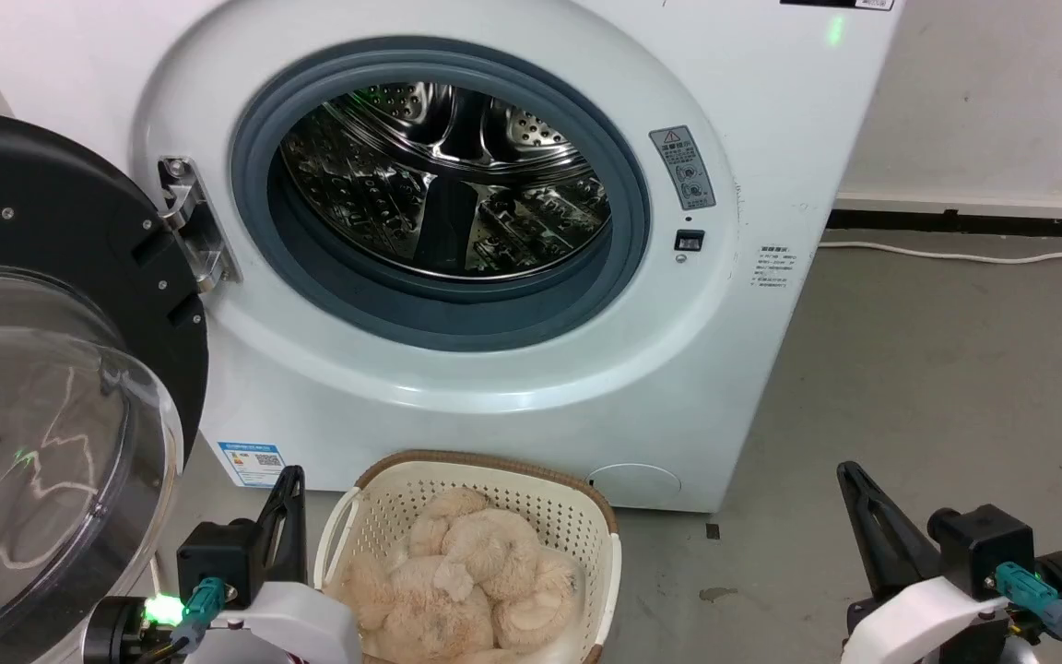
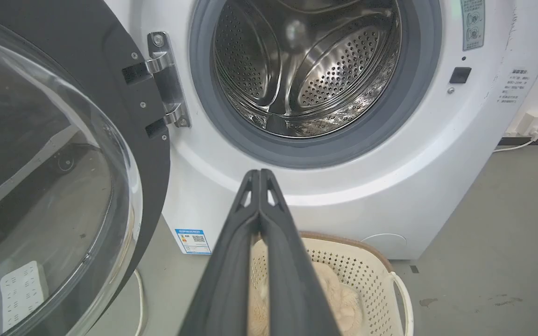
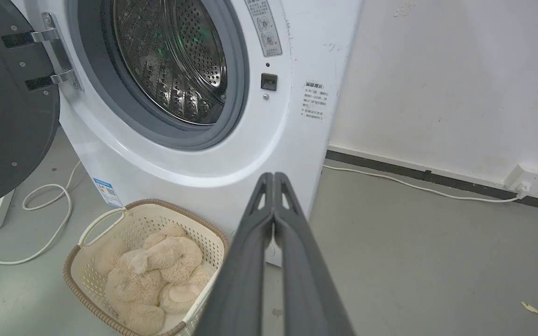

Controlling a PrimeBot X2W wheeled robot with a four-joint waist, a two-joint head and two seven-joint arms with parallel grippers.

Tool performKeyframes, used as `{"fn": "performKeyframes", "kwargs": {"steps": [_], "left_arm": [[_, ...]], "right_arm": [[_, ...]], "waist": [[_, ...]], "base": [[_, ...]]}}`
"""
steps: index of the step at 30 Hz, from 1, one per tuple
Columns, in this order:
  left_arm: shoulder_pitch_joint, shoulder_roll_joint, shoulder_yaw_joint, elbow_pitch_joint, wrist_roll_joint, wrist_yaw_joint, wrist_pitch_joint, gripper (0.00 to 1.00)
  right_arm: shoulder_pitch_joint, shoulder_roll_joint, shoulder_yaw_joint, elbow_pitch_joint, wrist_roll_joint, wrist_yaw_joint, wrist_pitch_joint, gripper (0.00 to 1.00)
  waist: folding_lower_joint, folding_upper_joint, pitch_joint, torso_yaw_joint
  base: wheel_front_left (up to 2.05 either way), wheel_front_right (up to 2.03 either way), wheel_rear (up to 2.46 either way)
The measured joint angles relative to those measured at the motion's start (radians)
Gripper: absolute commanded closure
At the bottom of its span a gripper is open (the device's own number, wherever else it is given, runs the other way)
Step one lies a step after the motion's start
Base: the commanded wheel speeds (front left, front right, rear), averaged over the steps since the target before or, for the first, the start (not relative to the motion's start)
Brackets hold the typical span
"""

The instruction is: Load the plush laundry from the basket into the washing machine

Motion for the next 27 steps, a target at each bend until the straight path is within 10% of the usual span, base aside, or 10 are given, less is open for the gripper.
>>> {"fn": "performKeyframes", "kwargs": {"steps": [14,15,27], "left_arm": [[0.000,0.000,0.000,0.000,0.000,0.000,0.000,1.00],[0.000,0.000,0.000,0.000,0.000,0.001,0.000,0.00],[0.001,0.000,-0.018,0.000,-0.001,0.001,-0.010,0.00]], "right_arm": [[0.000,0.000,0.000,0.000,0.000,0.000,0.000,1.00],[0.000,0.000,0.000,0.000,0.000,0.000,0.000,0.00],[0.001,0.000,-0.004,-0.001,0.010,0.000,-0.010,0.00]], "waist": [[0.0000,0.0000,0.000,0.000],[-0.0001,0.0000,0.000,0.000],[0.0000,0.0000,0.003,0.000]], "base": [[0.00,0.00,0.00],[0.00,0.00,0.00],[0.00,0.00,0.00]]}}
